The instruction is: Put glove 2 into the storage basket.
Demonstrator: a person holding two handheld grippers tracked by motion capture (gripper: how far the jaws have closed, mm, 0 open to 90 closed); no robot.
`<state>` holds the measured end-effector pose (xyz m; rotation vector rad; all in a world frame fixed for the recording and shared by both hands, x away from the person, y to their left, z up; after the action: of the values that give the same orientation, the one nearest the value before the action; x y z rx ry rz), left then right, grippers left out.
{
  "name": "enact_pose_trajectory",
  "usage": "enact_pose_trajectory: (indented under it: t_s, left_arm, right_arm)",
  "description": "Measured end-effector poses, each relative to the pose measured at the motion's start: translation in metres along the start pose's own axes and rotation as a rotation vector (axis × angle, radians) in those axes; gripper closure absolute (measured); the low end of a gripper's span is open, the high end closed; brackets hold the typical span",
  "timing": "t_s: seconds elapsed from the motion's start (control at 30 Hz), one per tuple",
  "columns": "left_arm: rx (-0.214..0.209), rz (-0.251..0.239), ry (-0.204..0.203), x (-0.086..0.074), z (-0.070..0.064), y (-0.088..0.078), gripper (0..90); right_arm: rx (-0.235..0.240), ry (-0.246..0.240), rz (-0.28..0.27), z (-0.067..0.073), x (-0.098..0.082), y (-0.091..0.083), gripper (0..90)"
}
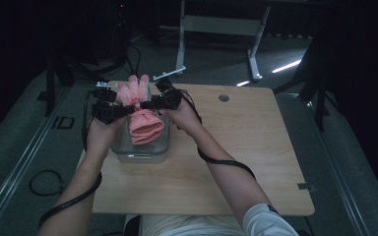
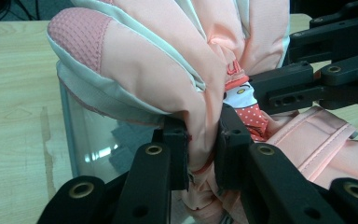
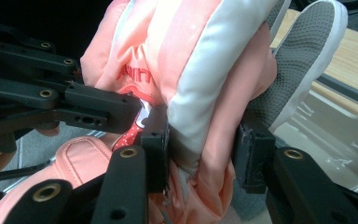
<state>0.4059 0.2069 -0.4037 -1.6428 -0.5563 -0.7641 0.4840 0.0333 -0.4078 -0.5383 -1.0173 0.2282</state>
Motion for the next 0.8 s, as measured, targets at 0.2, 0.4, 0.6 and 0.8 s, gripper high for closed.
enact_pose_trajectory:
  t_s: [0.2, 0.4, 0.6, 0.8]
  left_arm:
    - [-0.008, 0.021, -0.015, -0.007, 0.005, 0.015, 77.0]
    - [-0.015, 0.050, -0.035, -0.013, 0.005, 0.035, 77.0]
    - [-0.002, 0.073, -0.031, -0.019, 0.002, 0.050, 77.0]
    - [0.005, 0.121, -0.037, -0.030, -0.002, 0.069, 76.8]
  right_arm:
    - [0.002, 0.018, 0.029, -0.009, -0.004, 0.010, 61.5]
    - [-0.013, 0.044, 0.065, -0.024, -0.012, 0.019, 61.4]
    - [-0.013, 0.064, 0.088, -0.040, -0.022, 0.025, 61.2]
    - [-0.014, 0.091, 0.115, -0.051, -0.036, 0.033, 61.2]
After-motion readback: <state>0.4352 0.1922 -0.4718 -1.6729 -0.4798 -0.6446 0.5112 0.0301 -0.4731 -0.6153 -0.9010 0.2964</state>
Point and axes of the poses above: each handheld gripper's, and its own axes: y roughly forward along the jaws, x roughly out of its top, z roughly to its left, the point moved 2 cm from there along y, roughly forward along the jaws, and after that the axes turned 11 degrees about x, right-handed, at the moved point
